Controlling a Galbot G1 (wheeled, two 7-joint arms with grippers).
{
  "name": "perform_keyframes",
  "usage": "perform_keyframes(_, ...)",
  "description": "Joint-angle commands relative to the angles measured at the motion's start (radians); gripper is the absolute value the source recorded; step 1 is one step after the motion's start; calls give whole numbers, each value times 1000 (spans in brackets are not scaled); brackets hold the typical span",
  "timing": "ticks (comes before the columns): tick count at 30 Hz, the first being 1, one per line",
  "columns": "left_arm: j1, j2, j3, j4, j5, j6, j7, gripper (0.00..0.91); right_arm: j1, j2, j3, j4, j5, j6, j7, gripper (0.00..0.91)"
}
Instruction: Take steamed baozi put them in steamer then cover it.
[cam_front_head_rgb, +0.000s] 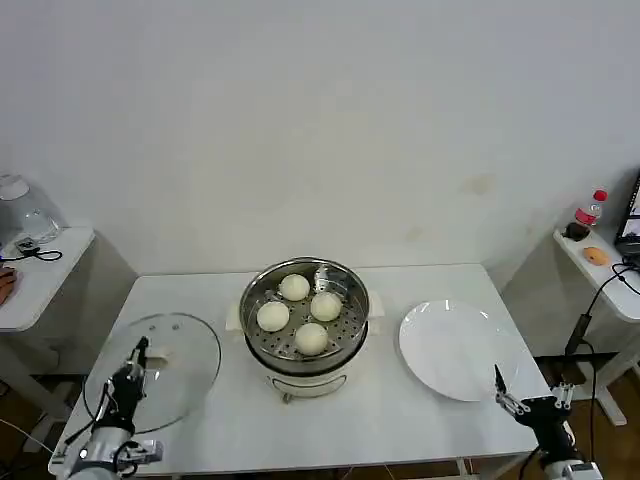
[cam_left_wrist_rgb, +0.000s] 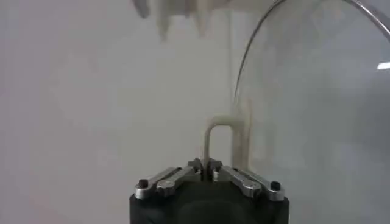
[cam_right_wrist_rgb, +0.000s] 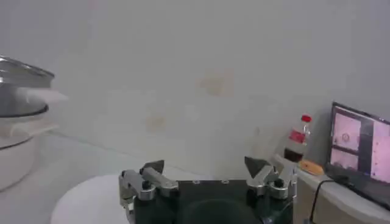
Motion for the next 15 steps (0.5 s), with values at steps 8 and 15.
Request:
perform_keyframes(8, -107, 119, 121, -343, -84, 268, 189, 0, 5, 31, -43, 8, -45, -9, -13, 907)
perform_keyframes(15, -287, 147, 277, -284, -92, 352, 269, 0, 29, 84, -78, -6, -136, -16, -12, 907)
